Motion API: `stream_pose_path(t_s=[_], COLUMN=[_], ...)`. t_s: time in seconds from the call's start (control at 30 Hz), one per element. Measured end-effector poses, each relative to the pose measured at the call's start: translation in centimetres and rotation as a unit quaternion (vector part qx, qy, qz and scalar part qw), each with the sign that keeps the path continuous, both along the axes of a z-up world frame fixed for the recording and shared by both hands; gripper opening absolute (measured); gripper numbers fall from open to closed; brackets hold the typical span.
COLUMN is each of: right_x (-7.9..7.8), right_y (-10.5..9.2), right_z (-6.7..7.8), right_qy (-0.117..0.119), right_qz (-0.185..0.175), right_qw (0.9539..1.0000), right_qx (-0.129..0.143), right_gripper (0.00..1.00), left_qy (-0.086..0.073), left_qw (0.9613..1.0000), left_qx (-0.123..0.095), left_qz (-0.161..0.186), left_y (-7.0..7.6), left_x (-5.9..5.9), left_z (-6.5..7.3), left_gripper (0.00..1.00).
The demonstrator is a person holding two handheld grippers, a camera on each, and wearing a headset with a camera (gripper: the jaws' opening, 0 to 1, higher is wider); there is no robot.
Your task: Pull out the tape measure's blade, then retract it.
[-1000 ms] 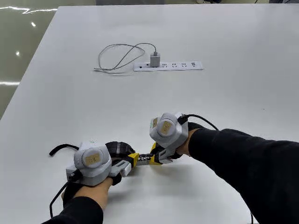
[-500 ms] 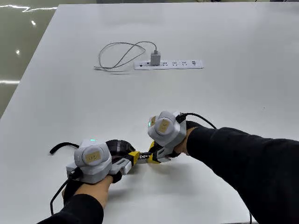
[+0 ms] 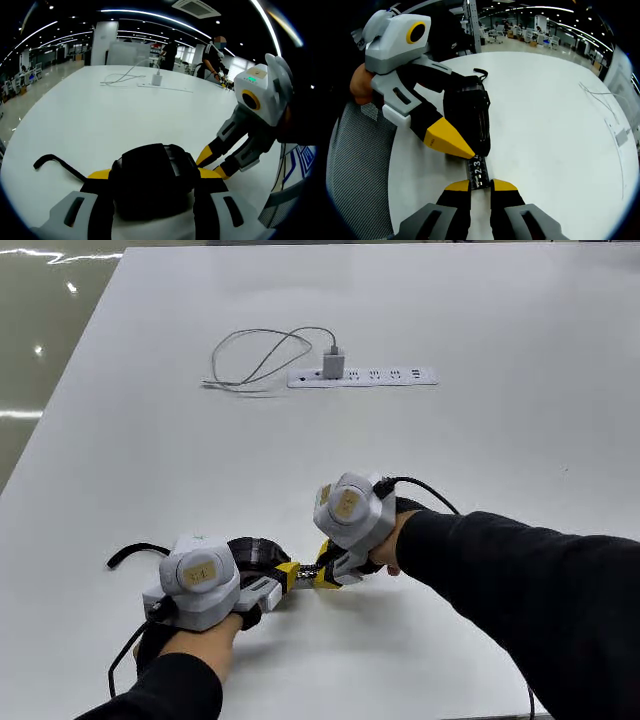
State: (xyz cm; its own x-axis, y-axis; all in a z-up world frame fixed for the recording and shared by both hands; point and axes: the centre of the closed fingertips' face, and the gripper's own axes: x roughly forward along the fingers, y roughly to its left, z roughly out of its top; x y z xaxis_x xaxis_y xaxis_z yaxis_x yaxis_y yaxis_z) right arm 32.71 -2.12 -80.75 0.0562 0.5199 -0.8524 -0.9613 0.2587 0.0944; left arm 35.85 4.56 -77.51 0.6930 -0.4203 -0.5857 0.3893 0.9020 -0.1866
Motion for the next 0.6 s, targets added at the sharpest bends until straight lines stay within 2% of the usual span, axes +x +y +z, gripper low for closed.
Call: stream_pose_path(t_s=[0.6], right_x=[-0.13], right_y=[0.72], right_z=[0.11], right_qy=[-0.011], right_qz=[-0.004], right_qw=[0.9999], right_qx=[0.006], right_gripper=[0.11], left_qy=[0.000], left_qw=[1.0000], left_qx=[-0.004], left_qz=[-0.001], left_y=[0.07], left_x=[-0.10], left_z=[0.05], left_gripper=[0.59])
